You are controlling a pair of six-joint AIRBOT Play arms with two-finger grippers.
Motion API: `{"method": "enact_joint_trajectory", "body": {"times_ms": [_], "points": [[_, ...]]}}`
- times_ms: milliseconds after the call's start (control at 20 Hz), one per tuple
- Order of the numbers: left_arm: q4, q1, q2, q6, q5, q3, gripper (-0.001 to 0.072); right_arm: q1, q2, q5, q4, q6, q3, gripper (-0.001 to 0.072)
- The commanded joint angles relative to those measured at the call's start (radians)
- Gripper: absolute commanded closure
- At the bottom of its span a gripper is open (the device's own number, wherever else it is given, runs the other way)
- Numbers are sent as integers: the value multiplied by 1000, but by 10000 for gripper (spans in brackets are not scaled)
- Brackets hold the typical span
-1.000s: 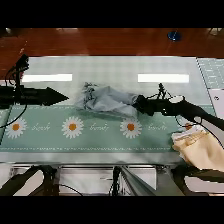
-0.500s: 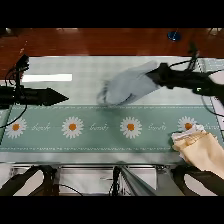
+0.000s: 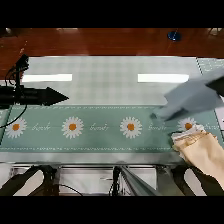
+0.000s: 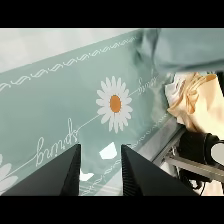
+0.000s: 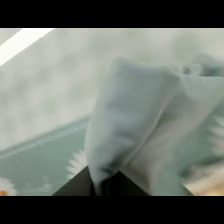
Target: Fold the shirts.
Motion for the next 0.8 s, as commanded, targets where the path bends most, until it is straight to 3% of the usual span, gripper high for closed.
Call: {"method": "enact_joint_trajectory", "body": {"times_ms": [0, 350, 650, 750], "points": [[0, 0, -1, 4, -1, 0, 365, -179, 23, 294, -349, -39, 16, 690], [0, 3, -1, 4, 65, 0, 365, -410, 40, 293, -771, -187, 16, 690], [1, 4, -1, 4, 304, 0, 366, -648, 49, 292, -785, -213, -125, 690], [11, 4, -1, 4, 359, 0, 366, -682, 50, 293, -876, -223, -202, 690]]}}
